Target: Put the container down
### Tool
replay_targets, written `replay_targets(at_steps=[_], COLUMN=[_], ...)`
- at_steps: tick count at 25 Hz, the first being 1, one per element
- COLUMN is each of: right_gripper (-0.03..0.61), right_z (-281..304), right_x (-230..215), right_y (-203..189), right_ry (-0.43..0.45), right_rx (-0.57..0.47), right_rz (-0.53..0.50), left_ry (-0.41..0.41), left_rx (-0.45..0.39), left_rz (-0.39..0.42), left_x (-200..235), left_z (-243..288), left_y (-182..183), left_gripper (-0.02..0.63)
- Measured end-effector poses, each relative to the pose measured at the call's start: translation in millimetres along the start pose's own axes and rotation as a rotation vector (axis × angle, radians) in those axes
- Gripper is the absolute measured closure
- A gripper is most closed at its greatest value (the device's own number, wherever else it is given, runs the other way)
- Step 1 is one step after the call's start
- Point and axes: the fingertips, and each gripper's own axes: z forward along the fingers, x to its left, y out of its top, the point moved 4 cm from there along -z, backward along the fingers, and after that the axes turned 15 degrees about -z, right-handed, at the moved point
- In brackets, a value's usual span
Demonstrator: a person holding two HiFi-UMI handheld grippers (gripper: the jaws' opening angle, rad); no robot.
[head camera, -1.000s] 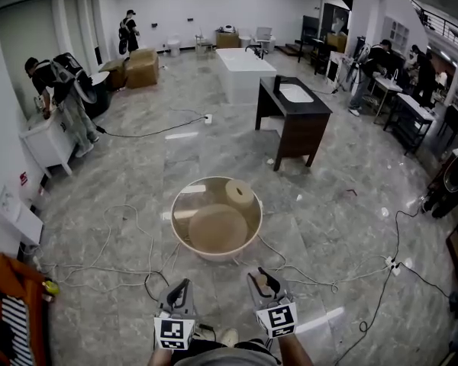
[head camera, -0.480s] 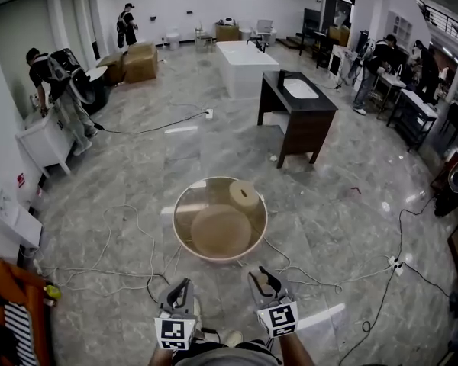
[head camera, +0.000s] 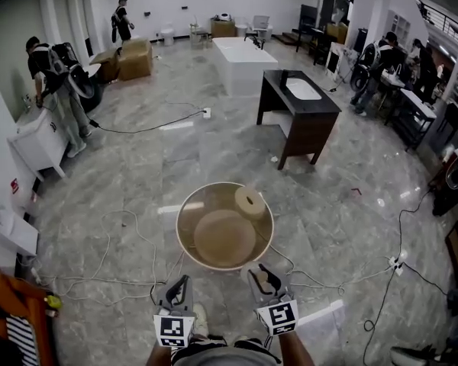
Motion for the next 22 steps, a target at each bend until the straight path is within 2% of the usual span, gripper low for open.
replay_targets(at_steps=[12, 22], right_gripper=[0.457, 0.457], right_z=[93.8, 151.0], right_x=[41.3, 59.8], right_y=[40.7, 48.9], right_ry=[-0.044, -0.073], right_rx=[0.019, 0.032], right_rz=[-0.002, 0.005], left_ry=[-0.051, -0.084], left_rx=[-0.006, 0.003], left_rz=[0.005, 0.009], left_x=[110.1, 168.1], left_z=[30.7, 63.1], left_y=[29.1, 33.2], left_gripper=[0.588, 0.588])
